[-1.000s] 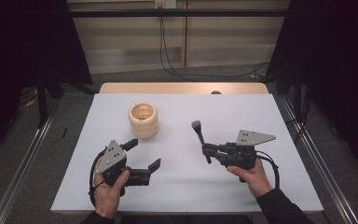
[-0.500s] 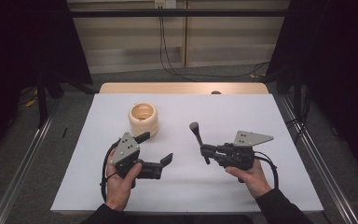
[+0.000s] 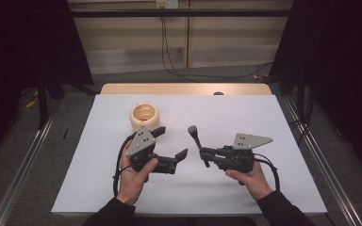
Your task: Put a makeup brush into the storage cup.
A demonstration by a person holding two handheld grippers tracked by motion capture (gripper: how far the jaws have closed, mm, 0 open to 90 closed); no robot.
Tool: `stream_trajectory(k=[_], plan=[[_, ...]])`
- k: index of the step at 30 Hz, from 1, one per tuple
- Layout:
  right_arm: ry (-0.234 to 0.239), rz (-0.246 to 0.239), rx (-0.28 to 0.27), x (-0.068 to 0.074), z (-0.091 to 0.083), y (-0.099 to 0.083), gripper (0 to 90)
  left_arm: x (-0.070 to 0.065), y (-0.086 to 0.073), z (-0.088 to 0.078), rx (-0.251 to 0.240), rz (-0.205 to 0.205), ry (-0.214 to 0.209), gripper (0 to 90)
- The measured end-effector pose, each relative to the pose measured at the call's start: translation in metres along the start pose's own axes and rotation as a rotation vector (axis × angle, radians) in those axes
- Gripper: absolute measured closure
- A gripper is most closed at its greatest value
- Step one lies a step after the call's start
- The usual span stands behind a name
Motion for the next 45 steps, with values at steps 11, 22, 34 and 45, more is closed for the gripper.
stream_trajectory(k=[11,22,34,45], plan=[[0.006,0.009,-0.005,0.001,0.002,0.0,79.7,-0.003,0.004,0.021,0.017,0.03,-0.026,3.1],[-0.001,0.011,-0.012,0.002,0.003,-0.001,79.7,-0.008,0.004,0.036,0.026,0.024,-0.038,12.1],[-0.005,0.008,-0.01,0.001,0.002,0.0,79.7,-0.009,0.0,0.039,0.047,-0.03,-0.112,46.8],[0.001,0.005,-0.008,0.002,0.003,-0.001,79.7,-0.009,-0.004,0.042,0.042,-0.077,-0.145,71.1]])
Point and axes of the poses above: each handheld gripper's, and its own axes: z roughly forward along the jaws, y roughly out of its top, x roughly to its left, the point moved 4 cm from there along z, roughly forward along the jaws, and after that the axes turned 12 degrees about -y, right-handed, at the moved point
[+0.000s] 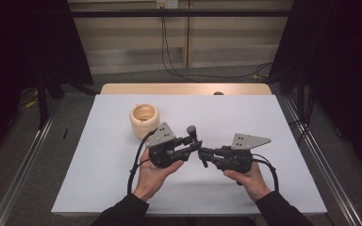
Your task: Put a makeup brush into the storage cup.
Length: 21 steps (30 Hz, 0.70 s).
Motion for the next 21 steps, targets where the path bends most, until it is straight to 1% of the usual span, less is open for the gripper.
stream_trajectory(k=[1,3,5,8,9,10,11,14,15,16,17,18,19,21], plan=[[0.004,0.002,0.001,0.0004,0.0002,-0.0002,79.7,0.0004,-0.0007,-0.0007,0.006,-0.008,0.002,71.7],[0.001,0.0,0.004,0.0008,0.0007,-0.0008,79.6,0.0011,-0.0016,-0.0007,-0.007,-0.02,-0.012,72.8],[0.003,-0.003,0.005,0.0013,0.0017,-0.0012,79.7,0.0006,-0.0015,-0.0015,0.006,-0.027,-0.011,73.8],[0.004,-0.007,0.006,0.0018,0.0022,-0.0014,79.6,-0.0006,-0.0009,-0.0008,-0.006,-0.034,-0.031,75.6],[0.005,-0.005,0.003,0.002,0.0022,-0.0012,79.5,-0.0008,-0.0009,-0.0007,-0.007,-0.035,-0.033,76.0],[0.005,-0.006,0.002,0.002,0.0022,-0.0011,79.6,-0.0007,-0.0007,-0.0013,-0.003,-0.035,-0.024,76.2],[0.004,-0.004,0.0,0.0021,0.0022,-0.001,79.6,-0.0009,-0.0008,-0.0011,-0.016,-0.043,-0.018,76.1],[-0.002,-0.002,-0.001,0.0015,0.0024,-0.0012,79.3,-0.0014,-0.0013,-0.0006,-0.008,-0.039,-0.015,76.6],[-0.001,-0.006,-0.001,0.0017,0.0031,-0.0017,79.3,-0.0016,-0.0019,-0.0004,-0.008,-0.04,-0.024,77.0],[0.003,-0.006,0.002,0.0022,0.0038,-0.0021,79.2,-0.0016,-0.0019,-0.0006,-0.008,-0.039,-0.014,77.2],[-0.003,-0.004,0.002,0.002,0.004,-0.0023,79.2,-0.002,-0.0016,-0.0001,-0.014,-0.036,-0.014,77.3],[0.003,-0.003,0.001,0.0024,0.0044,-0.0023,79.1,-0.0021,-0.0015,-0.0005,-0.007,-0.031,-0.015,77.5],[0.0,-0.004,0.002,0.0024,0.0043,-0.0022,78.9,-0.0023,-0.0011,-0.001,-0.007,-0.029,-0.029,77.6],[0.004,0.001,-0.007,0.0021,0.0041,-0.0014,78.3,-0.0027,-0.0001,-0.0011,-0.012,-0.027,-0.033,77.7]])
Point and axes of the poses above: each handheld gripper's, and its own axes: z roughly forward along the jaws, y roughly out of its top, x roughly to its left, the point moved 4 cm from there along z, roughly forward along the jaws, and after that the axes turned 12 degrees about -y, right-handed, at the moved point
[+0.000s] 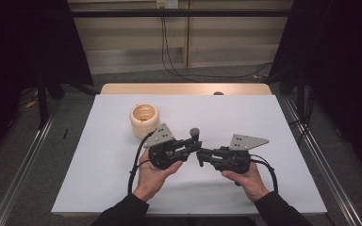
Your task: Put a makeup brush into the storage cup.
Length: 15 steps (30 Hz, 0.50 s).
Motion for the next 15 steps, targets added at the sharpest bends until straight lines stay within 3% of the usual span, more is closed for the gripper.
stream_trajectory(k=[7,15], plan=[[0.009,0.02,-0.015,-0.0005,-0.0009,0.0011,75.5,-0.0007,0.0018,-0.0013,0.003,0.005,0.004,77.9],[-0.012,0.029,-0.017,-0.0026,-0.0011,0.0011,57.9,0.0022,0.002,-0.0043,0.007,0.001,0.02,77.9]])
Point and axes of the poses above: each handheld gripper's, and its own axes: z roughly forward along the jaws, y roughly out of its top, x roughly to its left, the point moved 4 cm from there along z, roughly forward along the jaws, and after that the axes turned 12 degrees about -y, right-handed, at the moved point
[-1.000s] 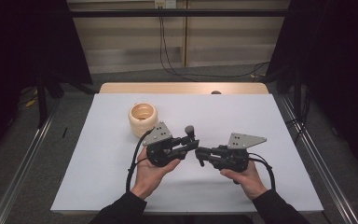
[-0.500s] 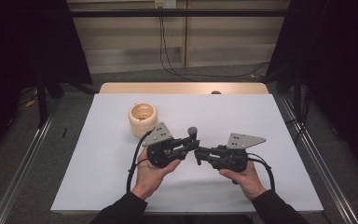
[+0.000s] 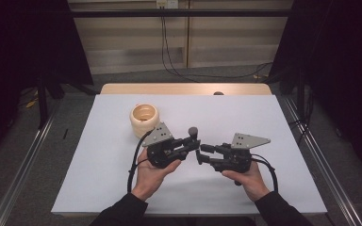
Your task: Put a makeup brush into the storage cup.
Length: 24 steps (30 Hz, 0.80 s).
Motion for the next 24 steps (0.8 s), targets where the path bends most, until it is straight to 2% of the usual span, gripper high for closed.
stream_trajectory(k=[6,8,11,13,15,17,24], plan=[[-0.046,0.005,-0.005,-0.002,-0.001,0.001,32.9,0.001,0.001,-0.002,-0.004,0.004,-0.005,77.9],[-0.063,0.007,-0.003,-0.003,-0.001,0.001,28.3,0.001,0.001,-0.002,-0.009,0.008,-0.013,77.9],[-0.07,0.008,-0.004,-0.003,-0.001,0.001,21.9,0.001,0.001,-0.002,-0.014,-0.003,0.006,77.9],[-0.086,0.012,-0.003,-0.004,0.0,0.002,11.8,0.002,0.001,-0.004,-0.004,0.001,0.002,77.9],[-0.096,0.019,-0.001,-0.004,0.0,0.002,7.2,0.003,0.002,-0.004,-0.009,0.001,0.001,77.9],[-0.117,-0.004,0.003,-0.004,0.0,0.001,1.1,0.003,0.002,-0.006,-0.006,-0.001,0.01,77.9],[-0.165,0.004,-0.003,-0.008,-0.003,0.0,1.4,0.005,0.004,-0.011,-0.003,-0.004,0.02,77.9]])
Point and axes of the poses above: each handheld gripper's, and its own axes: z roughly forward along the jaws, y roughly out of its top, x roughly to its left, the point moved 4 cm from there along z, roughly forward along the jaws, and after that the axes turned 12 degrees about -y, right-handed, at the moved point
